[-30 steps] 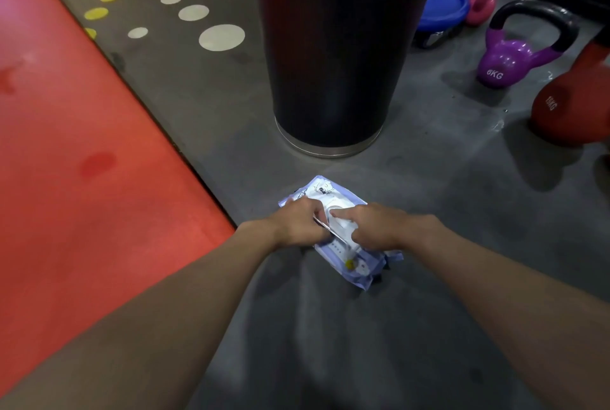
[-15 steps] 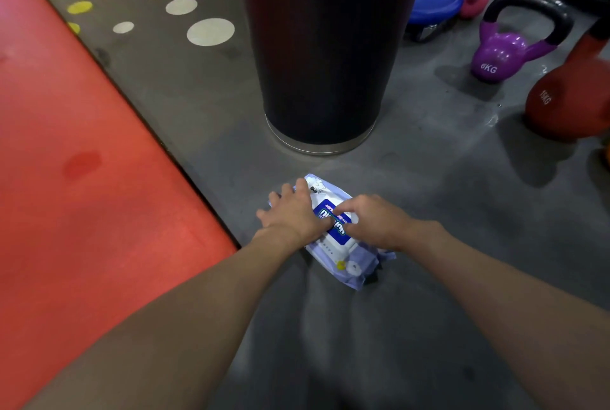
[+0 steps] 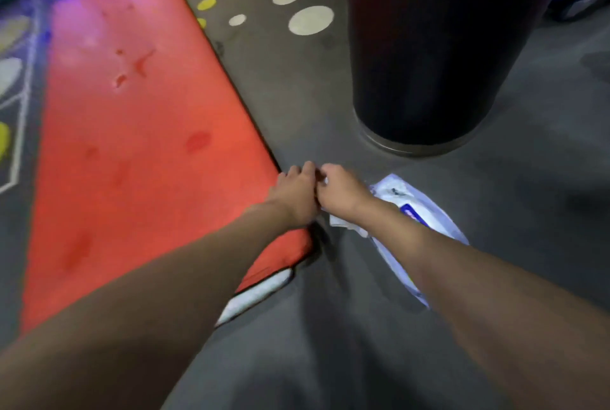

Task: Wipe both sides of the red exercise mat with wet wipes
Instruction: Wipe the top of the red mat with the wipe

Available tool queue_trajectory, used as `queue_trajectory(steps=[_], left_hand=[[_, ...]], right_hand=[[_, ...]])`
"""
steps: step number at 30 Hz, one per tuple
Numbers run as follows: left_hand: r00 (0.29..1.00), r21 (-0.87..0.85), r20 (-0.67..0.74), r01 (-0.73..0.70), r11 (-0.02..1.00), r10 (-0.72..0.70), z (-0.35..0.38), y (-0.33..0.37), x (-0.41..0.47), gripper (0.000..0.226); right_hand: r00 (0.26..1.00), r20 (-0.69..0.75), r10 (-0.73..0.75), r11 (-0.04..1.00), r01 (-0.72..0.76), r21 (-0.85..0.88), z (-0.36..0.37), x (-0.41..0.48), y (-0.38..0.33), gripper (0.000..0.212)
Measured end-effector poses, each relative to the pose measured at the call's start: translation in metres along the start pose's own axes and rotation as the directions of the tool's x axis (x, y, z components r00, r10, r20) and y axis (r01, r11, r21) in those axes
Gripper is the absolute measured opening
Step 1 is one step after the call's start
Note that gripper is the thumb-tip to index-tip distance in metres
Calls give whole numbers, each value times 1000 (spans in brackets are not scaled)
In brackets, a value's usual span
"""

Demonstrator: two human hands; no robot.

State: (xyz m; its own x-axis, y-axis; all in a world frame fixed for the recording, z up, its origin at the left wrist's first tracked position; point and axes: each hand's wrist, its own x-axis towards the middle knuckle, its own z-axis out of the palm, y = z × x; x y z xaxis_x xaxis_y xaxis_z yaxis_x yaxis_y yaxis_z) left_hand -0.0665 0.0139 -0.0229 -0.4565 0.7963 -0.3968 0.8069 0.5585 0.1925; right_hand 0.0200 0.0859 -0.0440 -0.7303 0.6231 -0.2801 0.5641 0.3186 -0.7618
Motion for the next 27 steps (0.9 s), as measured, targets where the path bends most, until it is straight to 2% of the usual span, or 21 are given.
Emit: queue_trajectory(steps=[2, 6, 8, 10, 15, 19, 23, 25, 27], left_hand=[[996, 52, 37, 79, 996, -81, -20, -23, -8, 51], [974, 122, 143, 157, 980, -174, -58, -51, -34, 54], [972, 134, 171, 141, 981, -163, -65, -64, -36, 52], [977, 134, 173, 99, 986, -122, -65, -75, -29, 51], [977, 124, 210, -66, 990, 39, -39, -137, 3, 64], [918, 169, 359, -241, 956, 168, -23, -175, 22, 107], [853, 240, 485, -343, 908, 194, 0, -192, 31, 144], [862, 239, 455, -360, 902, 223, 11, -198, 23, 144], [886, 157, 403, -314, 936, 230, 12, -201, 14, 132]], right_hand=[[998, 58, -12, 997, 8, 79, 22, 11, -22, 19], [979, 204, 29, 989, -57, 137, 38, 14, -51, 18], [969, 239, 67, 986, -101, 131, 36, 18, -59, 35], [970, 218, 110, 981, -141, 131, 35, 26, -61, 43], [972, 91, 215, 946, -231, 226, 63, 35, -72, 55], [956, -96, 276, 950, -257, 177, 88, 19, -85, 56], [871, -338, 356, 930, -293, 223, 108, -1, -101, 55], [807, -423, 413, 910, -346, 228, 119, -10, -108, 53], [764, -447, 466, 885, -397, 243, 128, -17, -117, 54]])
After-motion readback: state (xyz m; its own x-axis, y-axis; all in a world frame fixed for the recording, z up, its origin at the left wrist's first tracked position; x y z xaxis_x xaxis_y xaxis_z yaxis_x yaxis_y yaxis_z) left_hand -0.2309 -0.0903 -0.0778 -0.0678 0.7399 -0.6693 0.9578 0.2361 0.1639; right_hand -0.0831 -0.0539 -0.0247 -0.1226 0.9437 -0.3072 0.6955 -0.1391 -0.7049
